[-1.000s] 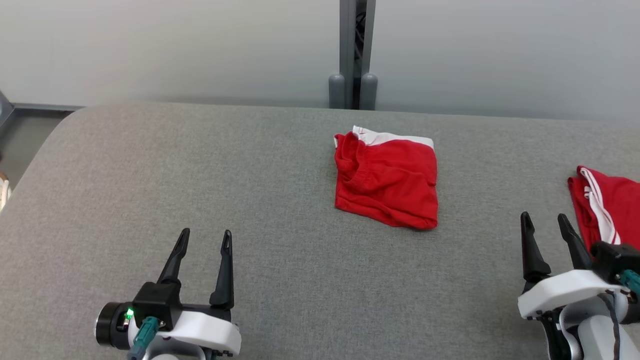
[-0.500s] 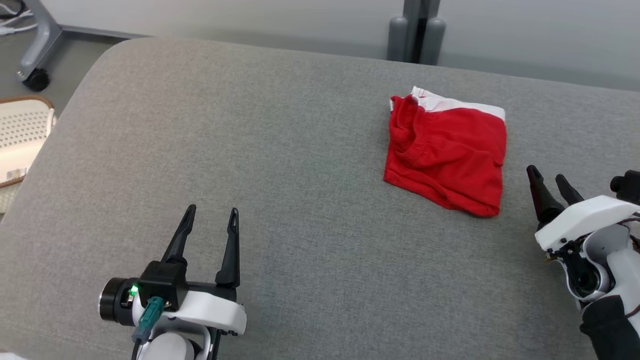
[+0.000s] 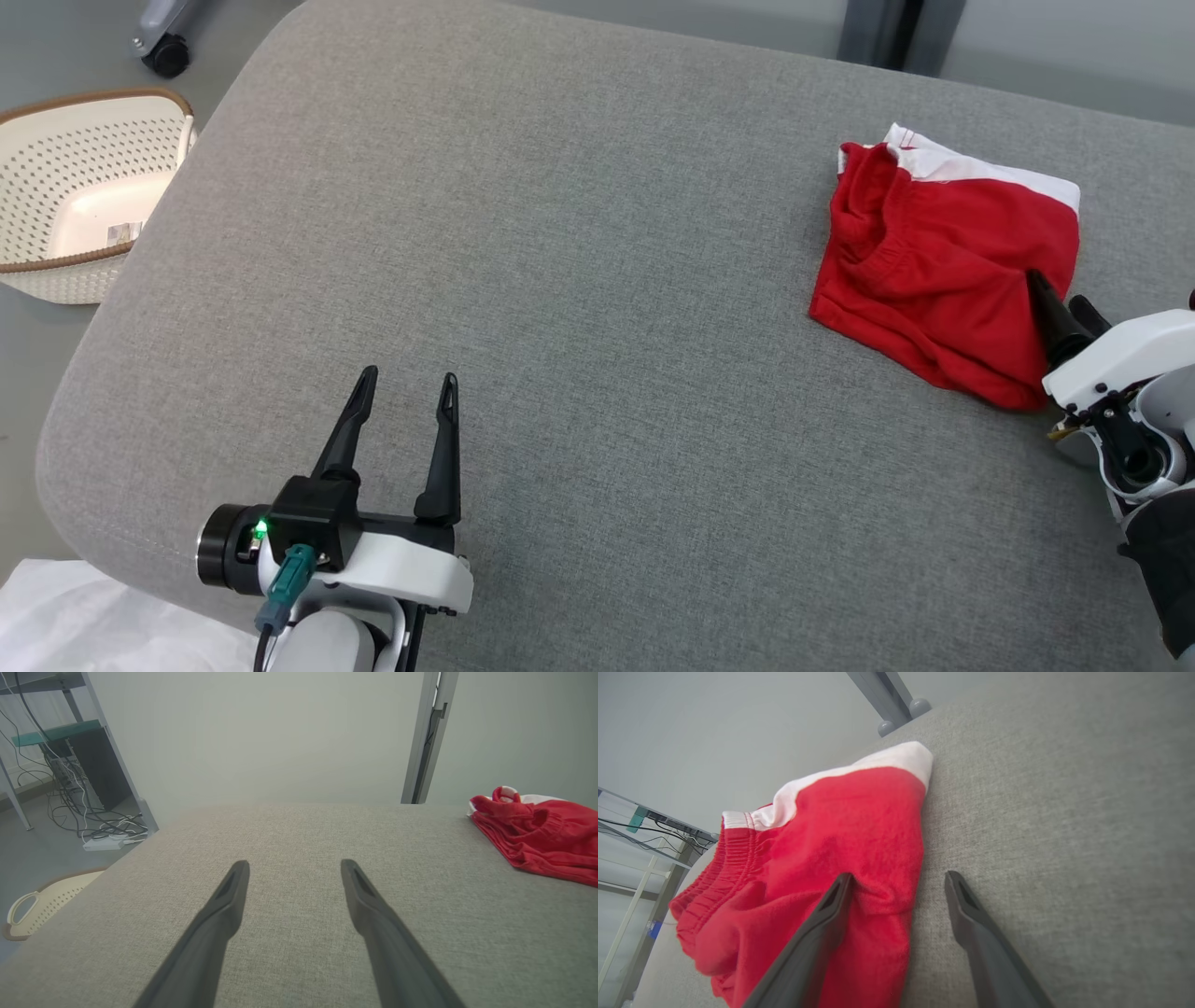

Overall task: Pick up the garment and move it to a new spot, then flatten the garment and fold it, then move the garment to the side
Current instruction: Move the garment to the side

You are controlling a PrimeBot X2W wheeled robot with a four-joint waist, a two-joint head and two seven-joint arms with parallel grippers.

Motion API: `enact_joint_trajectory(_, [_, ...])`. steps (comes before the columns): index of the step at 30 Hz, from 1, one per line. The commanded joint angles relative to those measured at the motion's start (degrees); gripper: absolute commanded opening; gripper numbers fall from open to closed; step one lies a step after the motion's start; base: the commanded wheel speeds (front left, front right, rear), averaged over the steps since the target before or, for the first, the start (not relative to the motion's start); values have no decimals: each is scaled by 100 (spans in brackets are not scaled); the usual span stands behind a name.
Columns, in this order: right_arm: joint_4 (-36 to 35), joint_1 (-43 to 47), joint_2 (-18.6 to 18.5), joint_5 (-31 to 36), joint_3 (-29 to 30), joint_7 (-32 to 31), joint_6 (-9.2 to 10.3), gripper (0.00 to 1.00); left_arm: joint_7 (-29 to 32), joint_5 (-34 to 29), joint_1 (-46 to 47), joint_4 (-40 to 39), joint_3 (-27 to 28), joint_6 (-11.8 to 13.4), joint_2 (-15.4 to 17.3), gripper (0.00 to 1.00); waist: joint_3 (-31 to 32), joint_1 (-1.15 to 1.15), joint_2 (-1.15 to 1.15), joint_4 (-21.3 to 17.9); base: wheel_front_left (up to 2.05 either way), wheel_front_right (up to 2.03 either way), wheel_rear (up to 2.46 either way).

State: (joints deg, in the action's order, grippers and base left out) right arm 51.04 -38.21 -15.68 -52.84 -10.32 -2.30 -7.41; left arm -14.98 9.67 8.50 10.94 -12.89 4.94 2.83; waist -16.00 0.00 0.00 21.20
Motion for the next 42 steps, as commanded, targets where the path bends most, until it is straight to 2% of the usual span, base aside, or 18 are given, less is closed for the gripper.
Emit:
enact_joint_trajectory(1, [148,-26,69,-128,-107,-88,-15,100,-14,33,74,-36,-24,32,18,100,-65,0,0,75,0,0,0])
enact_joint_trajectory(7, [229,-199,120,-431,-376,-303,-16,100,-14,60,94,-48,-66,69,18,100,-126,0,0,157,0,0,0])
enact_joint_trajectory(17, [378,-398,117,-674,-766,-249,-16,100,-14,76,150,-55,-91,79,17,100,-195,0,0,220,0,0,0])
enact_joint_trajectory(18, [382,-401,96,-662,-837,-224,-16,62,-14,75,151,-55,-97,82,18,100,-198,0,0,221,0,0,0])
enact_joint_trajectory(19, [375,-403,75,-651,-902,-210,-16,28,-14,74,150,-56,-103,83,18,100,-198,0,0,221,0,0,0])
enact_joint_trajectory(20, [355,-414,47,-624,-971,-144,-16,0,-14,74,147,-55,-112,90,18,100,-197,0,0,219,0,0,0])
enact_joint_trajectory(30, [291,-449,-430,-35,-2049,610,-13,0,-14,-2,97,27,-67,39,17,100,44,0,0,-32,0,0,0])
enact_joint_trajectory(35, [317,-495,-649,360,-2714,867,-13,0,-14,-13,39,59,-47,6,20,100,253,0,0,-327,0,0,0])
enact_joint_trajectory(42, [73,-670,-1225,785,-3554,955,-9,0,-14,96,31,64,-90,61,20,100,430,0,0,-856,0,0,0])
